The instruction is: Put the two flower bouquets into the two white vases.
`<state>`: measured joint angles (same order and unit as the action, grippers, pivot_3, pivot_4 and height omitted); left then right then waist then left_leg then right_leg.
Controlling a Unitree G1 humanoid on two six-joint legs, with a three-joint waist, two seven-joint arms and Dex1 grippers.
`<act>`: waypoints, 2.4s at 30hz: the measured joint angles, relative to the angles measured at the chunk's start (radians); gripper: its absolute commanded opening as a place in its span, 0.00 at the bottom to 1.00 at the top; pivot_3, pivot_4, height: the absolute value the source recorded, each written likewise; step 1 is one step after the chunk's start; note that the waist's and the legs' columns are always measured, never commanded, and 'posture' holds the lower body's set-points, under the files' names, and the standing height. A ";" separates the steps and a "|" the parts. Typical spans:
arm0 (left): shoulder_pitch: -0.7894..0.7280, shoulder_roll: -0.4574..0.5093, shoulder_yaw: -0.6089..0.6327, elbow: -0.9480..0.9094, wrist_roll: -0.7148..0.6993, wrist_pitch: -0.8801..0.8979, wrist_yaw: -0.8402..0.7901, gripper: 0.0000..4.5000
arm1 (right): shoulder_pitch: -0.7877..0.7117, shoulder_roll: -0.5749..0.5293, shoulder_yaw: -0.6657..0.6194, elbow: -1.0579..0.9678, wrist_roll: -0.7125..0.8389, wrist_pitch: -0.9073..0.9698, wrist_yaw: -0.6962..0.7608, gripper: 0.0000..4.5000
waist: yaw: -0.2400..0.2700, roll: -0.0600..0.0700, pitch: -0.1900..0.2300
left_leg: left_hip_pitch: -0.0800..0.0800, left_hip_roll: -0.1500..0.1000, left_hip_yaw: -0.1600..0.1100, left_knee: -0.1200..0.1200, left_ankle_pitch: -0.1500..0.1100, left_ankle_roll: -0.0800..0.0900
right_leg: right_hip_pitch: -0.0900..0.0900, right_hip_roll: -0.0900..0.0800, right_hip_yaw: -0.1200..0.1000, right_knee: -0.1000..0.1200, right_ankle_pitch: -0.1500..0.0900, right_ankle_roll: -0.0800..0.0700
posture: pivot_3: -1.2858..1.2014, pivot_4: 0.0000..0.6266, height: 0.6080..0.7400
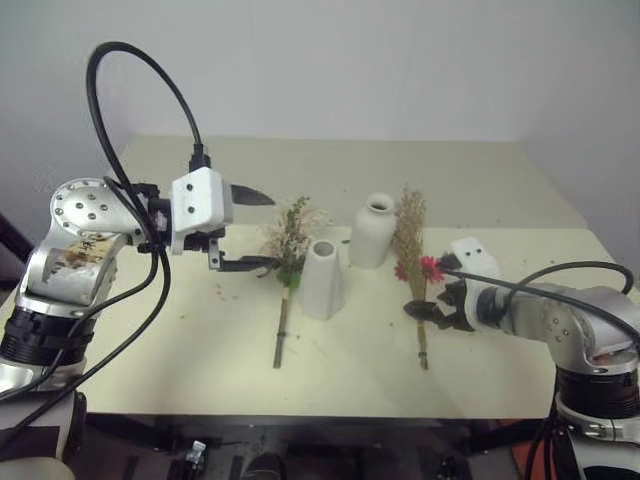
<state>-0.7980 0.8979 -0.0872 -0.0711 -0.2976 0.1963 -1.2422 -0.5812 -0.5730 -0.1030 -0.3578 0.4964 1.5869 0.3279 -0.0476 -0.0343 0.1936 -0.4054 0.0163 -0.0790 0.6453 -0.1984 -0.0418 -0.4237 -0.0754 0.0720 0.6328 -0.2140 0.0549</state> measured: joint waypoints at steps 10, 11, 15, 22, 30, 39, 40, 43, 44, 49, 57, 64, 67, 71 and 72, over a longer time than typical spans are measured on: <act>-0.006 -0.020 -0.007 -0.001 0.022 0.000 -0.001 1.00 | -0.009 0.076 0.008 0.020 -0.038 0.018 -0.035 0.50 | 0.001 0.000 0.000 | 0.000 0.000 0.000 0.000 0.000 0.000 | 0.000 0.000 0.000 0.000 0.000 0.000 | 0.52 0.24 1.00; -0.001 -0.020 -0.007 -0.004 0.022 0.001 0.002 1.00 | -0.017 0.076 0.008 0.026 -0.042 0.019 -0.035 0.43 | 0.000 0.000 0.000 | 0.000 0.000 0.000 0.000 0.000 0.000 | 0.000 0.000 0.000 0.000 0.000 0.000 | 0.52 0.24 1.00; 0.033 -0.024 0.016 -0.029 0.008 0.020 0.021 1.00 | -0.035 0.075 0.008 0.044 -0.052 0.019 -0.035 0.13 | -0.001 0.000 0.000 | 0.000 0.000 0.000 0.000 0.000 0.000 | 0.000 0.000 0.000 0.000 0.000 0.000 | 0.52 0.24 1.00; 0.071 -0.021 0.051 -0.059 -0.001 0.030 0.053 1.00 | -0.049 0.079 0.009 0.073 -0.074 0.019 -0.045 0.00 | -0.001 0.000 0.000 | 0.001 0.000 0.000 0.000 0.000 0.000 | 0.000 0.000 0.000 0.001 0.000 0.000 | 0.52 0.24 1.00; 0.071 -0.020 0.054 -0.062 0.001 0.027 0.055 1.00 | -0.081 0.117 -0.075 0.141 -0.156 -0.016 -0.127 0.00 | 0.001 0.000 0.000 | 0.000 0.000 0.000 0.000 0.000 0.000 | 0.000 0.000 0.000 0.000 0.000 0.000 | 0.52 0.24 1.00; 0.064 -0.022 0.054 -0.024 0.013 0.020 0.054 1.00 | -0.239 0.136 -0.247 0.305 -0.307 -0.449 -0.311 0.00 | -0.010 0.001 0.001 | 0.000 0.000 0.000 -0.001 0.000 0.000 | 0.000 0.000 0.000 0.000 0.000 0.000 | 0.52 0.24 1.00; 0.062 -0.022 0.054 -0.024 0.018 0.020 0.055 1.00 | -0.274 0.150 -0.266 0.332 -0.307 -0.526 -0.321 0.00 | -0.015 0.001 0.001 | 0.000 0.000 0.000 -0.001 0.000 0.000 | 0.000 0.000 0.000 0.000 0.000 -0.001 | 0.52 0.24 1.00; 0.059 -0.024 0.054 -0.022 0.019 0.020 0.054 1.00 | -0.359 0.191 -0.302 0.410 -0.287 -0.742 -0.315 0.00 | -0.026 0.002 0.001 | 0.001 0.000 0.000 -0.002 0.000 0.000 | 0.000 0.000 0.000 0.000 0.001 -0.001 | 0.52 0.24 1.00; 0.060 -0.025 0.056 -0.022 0.019 0.019 0.054 1.00 | -0.381 0.203 -0.306 0.439 -0.277 -0.811 -0.305 0.00 | -0.027 0.002 0.001 | 0.001 0.000 0.000 -0.002 0.000 0.000 | 0.000 0.000 0.000 0.000 0.001 -0.001 | 0.52 0.24 1.00; 0.068 -0.063 0.150 -0.016 -0.075 0.033 0.068 1.00 | -0.466 0.270 -0.286 0.634 -0.255 -1.117 -0.236 0.00 | -0.028 0.002 0.001 | 0.001 0.000 0.000 -0.002 0.000 0.000 | 0.000 0.000 0.000 0.001 0.001 -0.002 | 0.52 0.24 1.00; 0.165 -0.040 0.217 -0.028 -0.131 0.118 0.100 1.00 | -0.491 0.399 -0.262 0.760 -0.148 -1.356 -0.076 0.00 | -0.029 0.003 0.002 | 0.001 0.000 0.000 -0.003 0.000 0.000 | -0.001 0.000 0.000 0.002 0.001 -0.002 | 0.52 0.24 1.00; 0.185 -0.032 0.217 -0.033 -0.131 0.150 0.121 1.00 | -0.469 0.429 -0.218 0.713 -0.118 -1.389 -0.050 0.00 | -0.023 0.003 0.002 | 0.001 0.000 -0.001 -0.002 0.000 0.000 | -0.001 0.000 0.000 0.003 0.001 -0.002 | 0.52 0.24 1.00; 0.185 -0.028 0.217 -0.033 -0.131 0.151 0.124 1.00 | -0.447 0.436 -0.200 0.686 -0.118 -1.389 -0.050 0.00 | -0.023 0.004 0.002 | 0.002 0.000 -0.001 -0.002 0.000 0.000 | -0.002 0.000 0.000 0.004 0.001 -0.002 | 0.52 0.24 1.00; 0.185 -0.026 0.217 -0.033 -0.125 0.151 0.126 1.00 | -0.405 0.437 -0.177 0.661 -0.118 -1.389 -0.049 0.00 | -0.023 0.003 0.002 | 0.003 0.000 -0.001 -0.002 0.000 0.000 | -0.002 0.000 0.000 0.008 0.000 -0.003 | 0.52 0.24 1.00; 0.185 -0.025 0.217 -0.033 -0.123 0.151 0.126 1.00 | -0.390 0.437 -0.171 0.652 -0.118 -1.389 -0.049 0.00 | -0.023 0.003 0.002 | 0.004 0.000 -0.001 -0.002 0.000 0.000 | -0.002 0.000 0.000 0.008 0.000 -0.003 | 0.52 0.24 1.00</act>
<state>-0.6130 0.8725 0.1299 -0.1038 -0.4209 0.3469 -1.1166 -0.9713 -0.1359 -0.2741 0.2947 0.3781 0.1983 0.2785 -0.0709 -0.0309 0.1957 -0.4019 0.0165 -0.0797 0.6429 -0.1983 -0.0419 -0.4254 -0.0751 0.0720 0.6411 -0.2137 0.0518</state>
